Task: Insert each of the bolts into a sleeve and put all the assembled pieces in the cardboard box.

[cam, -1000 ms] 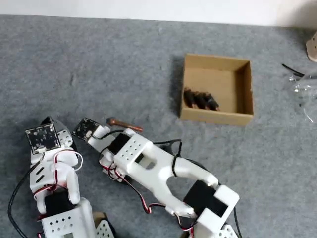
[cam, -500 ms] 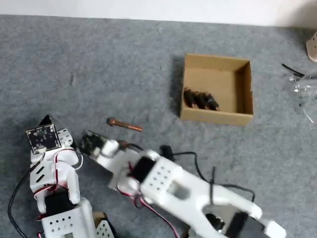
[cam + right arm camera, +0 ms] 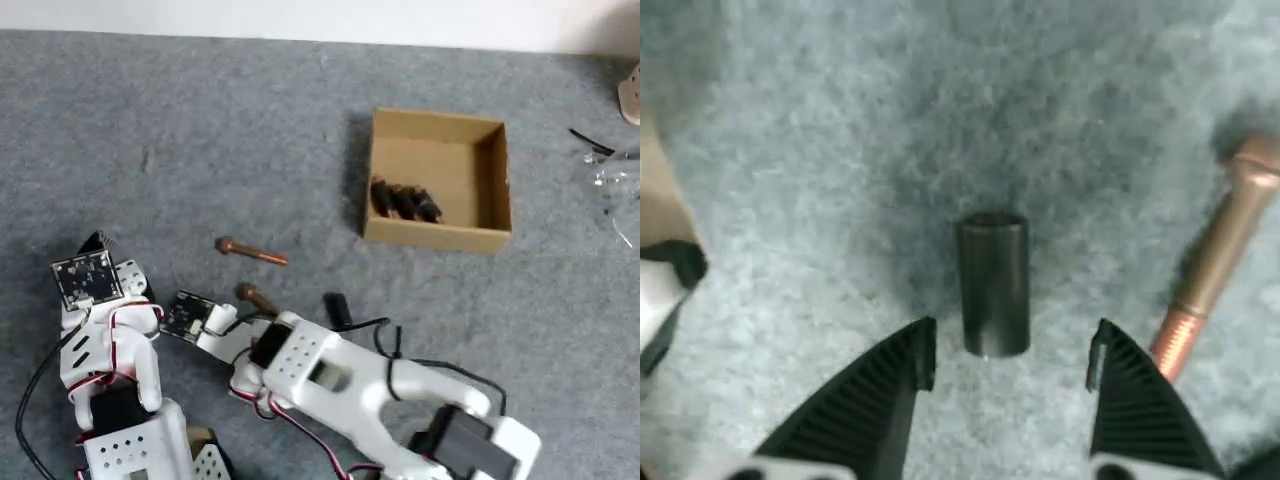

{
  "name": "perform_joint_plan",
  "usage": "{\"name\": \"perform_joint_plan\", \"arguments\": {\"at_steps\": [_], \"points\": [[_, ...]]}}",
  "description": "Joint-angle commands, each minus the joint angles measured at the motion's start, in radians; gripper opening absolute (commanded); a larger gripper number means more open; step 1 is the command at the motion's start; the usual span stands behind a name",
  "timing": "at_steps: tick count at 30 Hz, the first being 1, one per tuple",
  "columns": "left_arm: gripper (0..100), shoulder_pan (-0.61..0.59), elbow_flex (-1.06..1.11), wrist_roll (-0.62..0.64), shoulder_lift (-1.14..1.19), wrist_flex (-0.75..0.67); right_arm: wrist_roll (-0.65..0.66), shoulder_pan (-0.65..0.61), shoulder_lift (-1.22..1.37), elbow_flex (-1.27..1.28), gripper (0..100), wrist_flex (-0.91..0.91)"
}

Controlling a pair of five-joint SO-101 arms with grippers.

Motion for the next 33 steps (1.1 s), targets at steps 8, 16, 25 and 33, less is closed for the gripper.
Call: {"name": "perform_joint_plan", "arguments": {"at_steps": [8,16,25,33], "points": [[2,0.001,0.019,0.002,-0.005,-0.02,0.014,-0.007,0.131,-0.107,21.9,-0.111],[2,0.001,0.019,0.002,-0.005,-0.02,0.129,-0.005,0.137,-0.105,21.9,-0.113],[2,0.001,0.019,0.002,-0.005,-0.021,0.133,-0.008,0.136,-0.111,20.9,-0.113],[2,0.001,0.019,0.002,-0.005,-0.021,0.133,-0.012,0.137,-0.111,20.9,-0.114]]}}
